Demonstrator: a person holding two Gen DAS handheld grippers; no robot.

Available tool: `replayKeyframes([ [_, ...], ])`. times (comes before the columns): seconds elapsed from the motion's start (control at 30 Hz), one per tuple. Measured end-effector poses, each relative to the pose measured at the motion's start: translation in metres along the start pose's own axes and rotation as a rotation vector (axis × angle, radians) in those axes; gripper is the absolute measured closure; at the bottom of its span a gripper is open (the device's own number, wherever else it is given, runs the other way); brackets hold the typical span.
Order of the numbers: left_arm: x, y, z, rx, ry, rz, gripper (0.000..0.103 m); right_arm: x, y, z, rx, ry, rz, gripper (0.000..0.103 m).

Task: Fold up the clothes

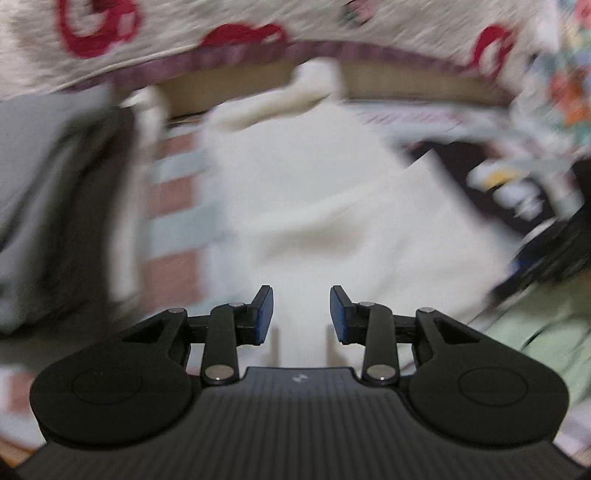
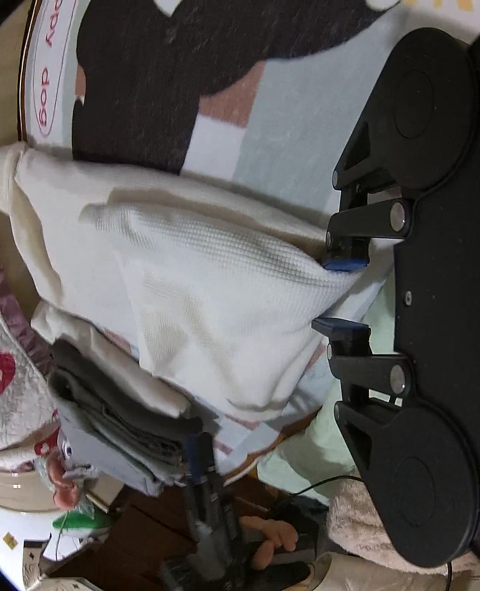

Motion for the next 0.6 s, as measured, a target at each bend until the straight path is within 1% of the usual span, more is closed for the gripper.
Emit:
replayKeyframes([
  [0.03,0.003,0.007,-0.012,-0.011,-0.036,0.013,0.068,0.001,0.001,0.002,0.007,-0.02,-0.014,0.074],
  [0.07,0.004,0.011,-0.028,-0.031,-0.027,0.027,0.068,0.0,0.002,0.005,0.016,-0.042,-0.034,0.067],
  [0.1,0.004,0.015,-0.044,-0.051,0.0,0.04,0.068,-0.002,0.002,0.008,0.012,-0.064,-0.036,0.062],
  [0.17,0.0,0.012,-0.07,-0.096,0.071,0.05,0.069,-0.006,0.002,0.012,0.0,-0.11,-0.033,0.062],
  [0.2,-0.005,0.009,-0.08,-0.112,0.122,0.051,0.069,-0.008,0.001,0.015,-0.014,-0.142,-0.01,0.058],
  [0.23,-0.011,0.003,-0.085,-0.109,0.182,0.06,0.071,-0.011,0.001,0.019,-0.014,-0.188,0.014,0.056],
  [0.27,-0.017,0.001,-0.087,-0.083,0.203,0.091,0.073,-0.014,0.003,0.026,0.007,-0.239,0.039,0.057],
  [0.3,-0.024,-0.001,-0.087,-0.049,0.204,0.129,0.073,-0.019,0.007,0.034,0.055,-0.309,0.069,0.056],
  [0.33,-0.031,-0.003,-0.087,-0.016,0.206,0.168,0.073,-0.026,0.014,0.044,0.122,-0.389,0.109,0.056],
  [0.37,-0.038,-0.003,-0.086,0.011,0.219,0.202,0.073,-0.034,0.023,0.05,0.181,-0.445,0.159,0.056],
  [0.4,-0.042,-0.002,-0.083,0.034,0.237,0.22,0.072,-0.041,0.032,0.052,0.22,-0.469,0.219,0.056],
  [0.43,-0.045,0.0,-0.079,0.055,0.257,0.231,0.071,-0.049,0.041,0.051,0.244,-0.474,0.29,0.056],
  [0.47,-0.048,0.002,-0.075,0.08,0.256,0.244,0.071,-0.056,0.05,0.048,0.262,-0.474,0.36,0.056],
  [0.53,-0.052,0.005,-0.068,0.116,0.194,0.283,0.07,-0.068,0.064,0.027,0.26,-0.447,0.494,0.056],
  [0.6,-0.052,0.005,-0.066,0.128,0.13,0.304,0.073,-0.079,0.071,0.0,0.221,-0.393,0.616,0.056],
])
Point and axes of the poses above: each gripper's, at about its wrist camera, not at the fingertips, and z roughly against the way its jaws point, x to its right, y to its top, the point moved 3 cm from there along -z, roughly the way its jaws point, and after that the axes turned 5 degrees about y, right-handed, at the moved point
